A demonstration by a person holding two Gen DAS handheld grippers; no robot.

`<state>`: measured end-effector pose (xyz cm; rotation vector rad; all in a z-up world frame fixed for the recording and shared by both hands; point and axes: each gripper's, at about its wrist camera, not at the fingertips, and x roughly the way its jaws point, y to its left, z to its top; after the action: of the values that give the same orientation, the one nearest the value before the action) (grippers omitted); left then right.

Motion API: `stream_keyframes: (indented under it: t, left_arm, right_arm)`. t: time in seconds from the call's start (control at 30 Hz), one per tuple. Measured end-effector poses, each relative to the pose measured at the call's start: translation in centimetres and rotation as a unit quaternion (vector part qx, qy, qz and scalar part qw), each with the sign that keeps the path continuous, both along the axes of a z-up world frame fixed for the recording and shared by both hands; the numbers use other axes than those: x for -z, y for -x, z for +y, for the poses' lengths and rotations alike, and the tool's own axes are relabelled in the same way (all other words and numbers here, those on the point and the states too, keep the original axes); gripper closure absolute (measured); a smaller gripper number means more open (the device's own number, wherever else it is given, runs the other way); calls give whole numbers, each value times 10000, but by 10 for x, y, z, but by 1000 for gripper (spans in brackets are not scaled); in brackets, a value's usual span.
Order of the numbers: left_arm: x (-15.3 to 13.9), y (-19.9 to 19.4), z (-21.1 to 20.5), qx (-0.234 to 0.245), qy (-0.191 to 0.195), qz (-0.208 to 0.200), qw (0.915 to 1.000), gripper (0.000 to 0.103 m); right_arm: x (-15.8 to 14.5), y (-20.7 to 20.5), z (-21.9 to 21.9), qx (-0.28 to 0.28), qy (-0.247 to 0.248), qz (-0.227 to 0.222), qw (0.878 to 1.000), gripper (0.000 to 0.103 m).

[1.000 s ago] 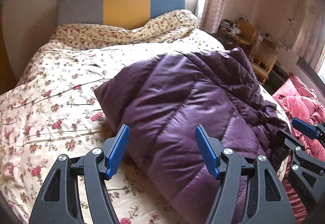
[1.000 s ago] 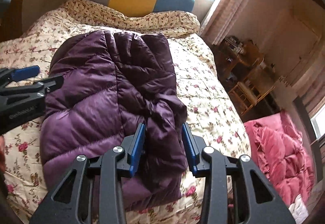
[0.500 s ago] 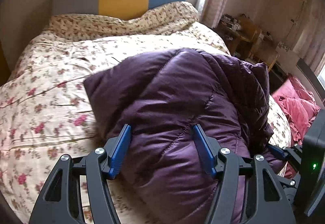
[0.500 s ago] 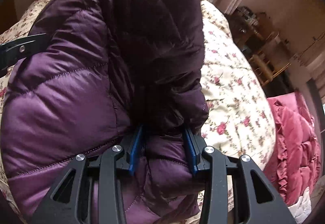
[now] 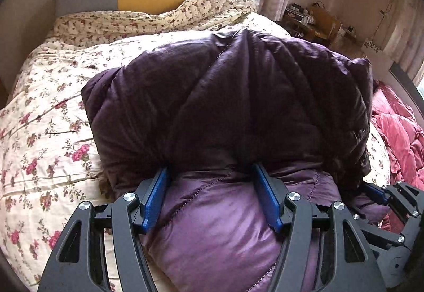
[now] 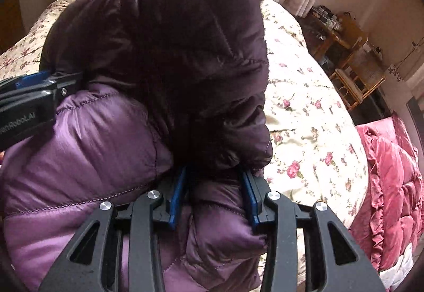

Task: Fold large clothes

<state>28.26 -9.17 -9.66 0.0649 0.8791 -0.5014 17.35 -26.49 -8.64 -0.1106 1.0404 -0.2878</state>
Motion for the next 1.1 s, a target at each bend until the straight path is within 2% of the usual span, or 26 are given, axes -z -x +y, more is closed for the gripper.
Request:
stream_keyframes:
  t: [0.3, 0.53, 0.63, 0.7, 0.9, 1.1]
  left_arm:
    - [-13, -3, 6, -24, 59, -45, 10000, 40]
    - [-26, -4, 11, -110, 157, -169, 9997, 40]
    - [-28, -6, 10, -97, 130, -189, 9997, 40]
    - [-27, -7, 8, -84, 111, -180, 9997, 40]
    - [-17, -7, 1, -20, 47, -97, 9999, 40]
    - [-6, -5, -6, -103, 36, -107, 9999, 40]
  right_arm:
    - [-37, -4, 14, -9, 54, -435, 9990, 61]
    - [-48, -21, 19, 91, 80, -637, 9979, 61]
    - [-42, -32, 14, 229, 30, -577, 9981, 60]
    - [-35, -39, 4, 310, 14, -500, 9983, 54]
    - [-2, -43, -13, 453, -176, -104, 9988, 54]
    - [14, -42, -17, 513, -275, -180, 9981, 54]
